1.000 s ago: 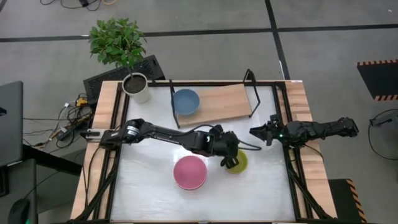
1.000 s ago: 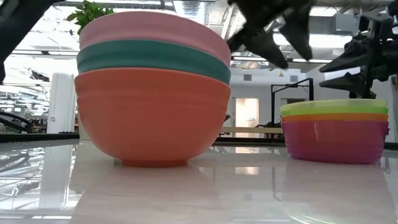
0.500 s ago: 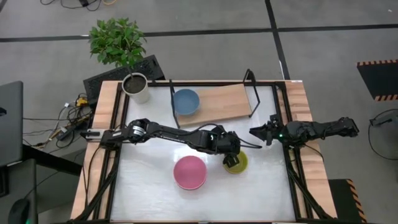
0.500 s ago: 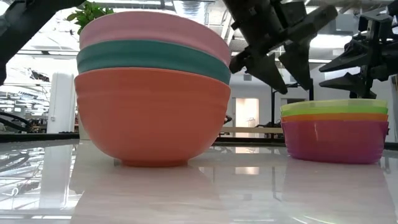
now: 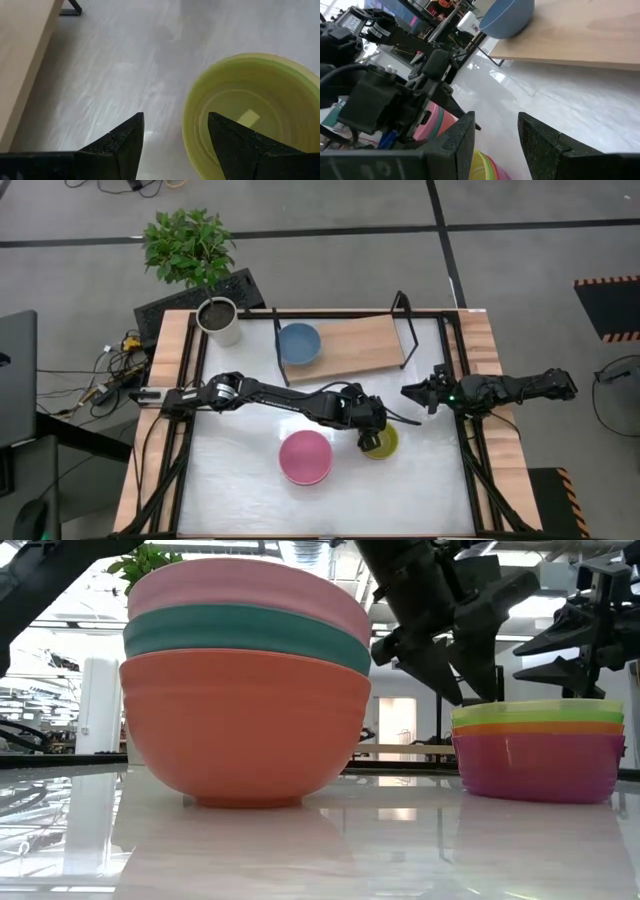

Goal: Place and stack bowls onto a shelf
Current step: Put the small yellow bowl on the shelf

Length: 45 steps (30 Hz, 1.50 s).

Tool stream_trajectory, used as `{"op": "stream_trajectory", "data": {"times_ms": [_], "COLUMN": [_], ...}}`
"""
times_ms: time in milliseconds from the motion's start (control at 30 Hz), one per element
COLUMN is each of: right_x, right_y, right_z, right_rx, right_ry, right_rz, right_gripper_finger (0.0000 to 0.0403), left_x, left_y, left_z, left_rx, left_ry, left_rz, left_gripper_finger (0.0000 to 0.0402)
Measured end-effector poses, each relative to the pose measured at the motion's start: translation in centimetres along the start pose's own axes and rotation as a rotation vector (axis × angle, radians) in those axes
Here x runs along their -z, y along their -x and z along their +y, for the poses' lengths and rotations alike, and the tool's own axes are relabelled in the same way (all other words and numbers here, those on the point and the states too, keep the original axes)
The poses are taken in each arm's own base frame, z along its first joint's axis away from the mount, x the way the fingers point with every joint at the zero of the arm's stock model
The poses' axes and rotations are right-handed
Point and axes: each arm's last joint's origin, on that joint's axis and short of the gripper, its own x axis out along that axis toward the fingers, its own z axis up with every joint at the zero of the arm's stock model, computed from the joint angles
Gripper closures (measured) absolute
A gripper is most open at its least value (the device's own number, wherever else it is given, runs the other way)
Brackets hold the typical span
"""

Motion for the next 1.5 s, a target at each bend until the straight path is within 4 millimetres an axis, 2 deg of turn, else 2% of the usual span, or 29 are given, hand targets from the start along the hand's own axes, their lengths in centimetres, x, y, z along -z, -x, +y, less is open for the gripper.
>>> {"op": "stream_trajectory", "data": {"times_ms": [333,1033,1367,1500], "right_x": [0.0,0.0,0.0,0.0], "right_y": [0.0,0.0,0.0,0.0], "right_z": [0.0,0.0,0.0,0.0], "right_rx": [0.0,0.0,0.0,0.0], "right_ry": [0.032,0.054,0.062,0.062], "right_rz": [0.0,0.001,0.001,0.001], "right_gripper_finger": [0.0228,0.0228,0.0228,0.0228], "left_x": [-0.2,-0.3,0.3,0.4], "left_y": [-0.1,-0.6,0.1,0.3], "left_z": [0.5,0.0,-1.8,-2.0], "left_rx": [-0.039,-0.019,-0.036,-0.101], "left_ry": [-0.012,-0.048,-0.048,-0.041], "left_rz": [-0.01,-0.05,-0.067,-0.085], "left_gripper_finger": [0.0196,0.0196,0.0196,0.0196]}}
